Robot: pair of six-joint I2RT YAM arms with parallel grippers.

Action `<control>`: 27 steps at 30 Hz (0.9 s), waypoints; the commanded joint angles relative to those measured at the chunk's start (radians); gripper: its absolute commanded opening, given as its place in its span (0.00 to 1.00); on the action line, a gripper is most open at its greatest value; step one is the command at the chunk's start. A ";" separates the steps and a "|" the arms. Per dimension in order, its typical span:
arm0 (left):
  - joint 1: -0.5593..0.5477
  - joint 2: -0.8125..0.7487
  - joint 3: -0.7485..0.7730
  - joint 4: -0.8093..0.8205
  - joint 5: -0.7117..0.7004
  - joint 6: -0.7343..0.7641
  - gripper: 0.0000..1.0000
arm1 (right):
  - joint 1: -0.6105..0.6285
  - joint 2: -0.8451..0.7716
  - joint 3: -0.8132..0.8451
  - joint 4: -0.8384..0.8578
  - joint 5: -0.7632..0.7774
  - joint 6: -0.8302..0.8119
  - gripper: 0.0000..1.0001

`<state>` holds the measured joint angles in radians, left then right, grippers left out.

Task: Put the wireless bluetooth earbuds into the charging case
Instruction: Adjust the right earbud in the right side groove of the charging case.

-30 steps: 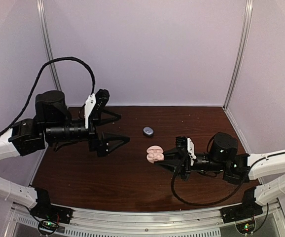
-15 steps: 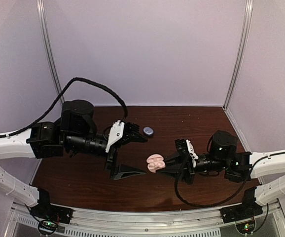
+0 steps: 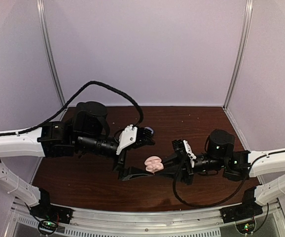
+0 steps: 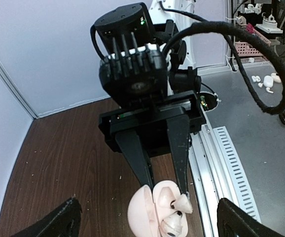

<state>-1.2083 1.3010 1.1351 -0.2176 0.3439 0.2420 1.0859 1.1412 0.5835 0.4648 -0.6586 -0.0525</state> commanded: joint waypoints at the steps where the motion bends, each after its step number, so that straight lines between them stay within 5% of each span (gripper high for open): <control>1: -0.007 0.014 0.034 0.015 -0.037 0.014 0.97 | -0.006 0.004 0.023 0.017 -0.022 0.007 0.00; 27: -0.006 0.047 0.039 0.050 -0.145 -0.026 0.90 | -0.005 0.023 0.025 0.039 -0.010 0.022 0.00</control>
<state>-1.2121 1.3361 1.1397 -0.2180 0.2398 0.2398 1.0855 1.1599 0.5835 0.4679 -0.6754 -0.0444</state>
